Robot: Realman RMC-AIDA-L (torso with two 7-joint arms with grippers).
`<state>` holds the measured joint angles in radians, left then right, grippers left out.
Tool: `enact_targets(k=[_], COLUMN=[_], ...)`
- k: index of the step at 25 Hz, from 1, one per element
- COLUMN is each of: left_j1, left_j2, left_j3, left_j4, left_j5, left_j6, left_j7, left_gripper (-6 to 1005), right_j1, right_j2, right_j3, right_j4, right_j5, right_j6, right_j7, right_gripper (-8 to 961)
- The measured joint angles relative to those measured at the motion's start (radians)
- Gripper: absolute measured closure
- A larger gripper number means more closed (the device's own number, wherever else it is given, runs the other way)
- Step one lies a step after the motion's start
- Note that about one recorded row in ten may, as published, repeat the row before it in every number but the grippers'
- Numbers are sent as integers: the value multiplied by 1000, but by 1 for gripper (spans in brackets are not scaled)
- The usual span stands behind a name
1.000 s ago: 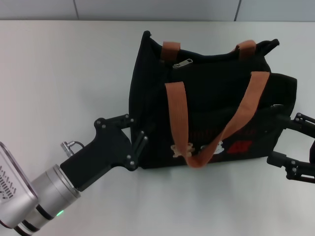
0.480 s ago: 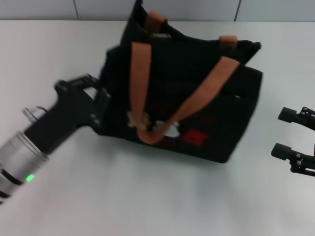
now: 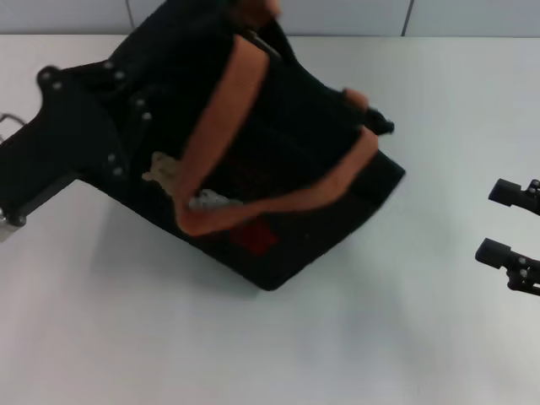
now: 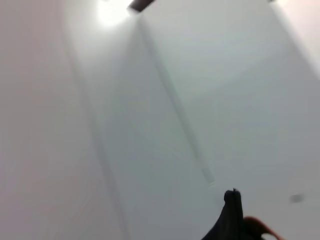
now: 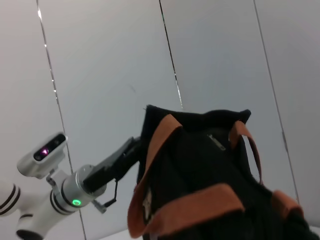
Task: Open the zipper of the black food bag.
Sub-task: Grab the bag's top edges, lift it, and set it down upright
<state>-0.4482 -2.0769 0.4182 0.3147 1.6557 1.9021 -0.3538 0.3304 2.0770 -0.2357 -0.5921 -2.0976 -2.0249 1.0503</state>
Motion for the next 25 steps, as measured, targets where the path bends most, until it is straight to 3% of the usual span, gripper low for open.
enact_targets(k=[4, 6, 11, 21, 25], left_j1=[-40, -60, -87, -93, -102], left_j2=[-2, -3, -3, -3, -3], left_j3=[76, 189, 280, 286, 297], left_j4=[48, 58, 50, 80, 84], left_j5=[-1, -3, -5, -28, -29], left_j6=[36, 30, 12, 16, 23], left_j7=[1, 54, 115, 118, 125], left_gripper=[899, 900, 900, 900, 899], right_j1=[1, 1, 9, 64, 109], right_j2=[0, 0, -1, -7, 0], right_j3=[0, 0, -19, -115, -156], right_j4=[0, 8, 23, 4, 32], right_j5=[1, 1, -7, -141, -168], right_j6=[2, 9, 54, 160, 239], right_j7=[7, 7, 30, 202, 221], right_gripper=[117, 117, 116, 115, 207])
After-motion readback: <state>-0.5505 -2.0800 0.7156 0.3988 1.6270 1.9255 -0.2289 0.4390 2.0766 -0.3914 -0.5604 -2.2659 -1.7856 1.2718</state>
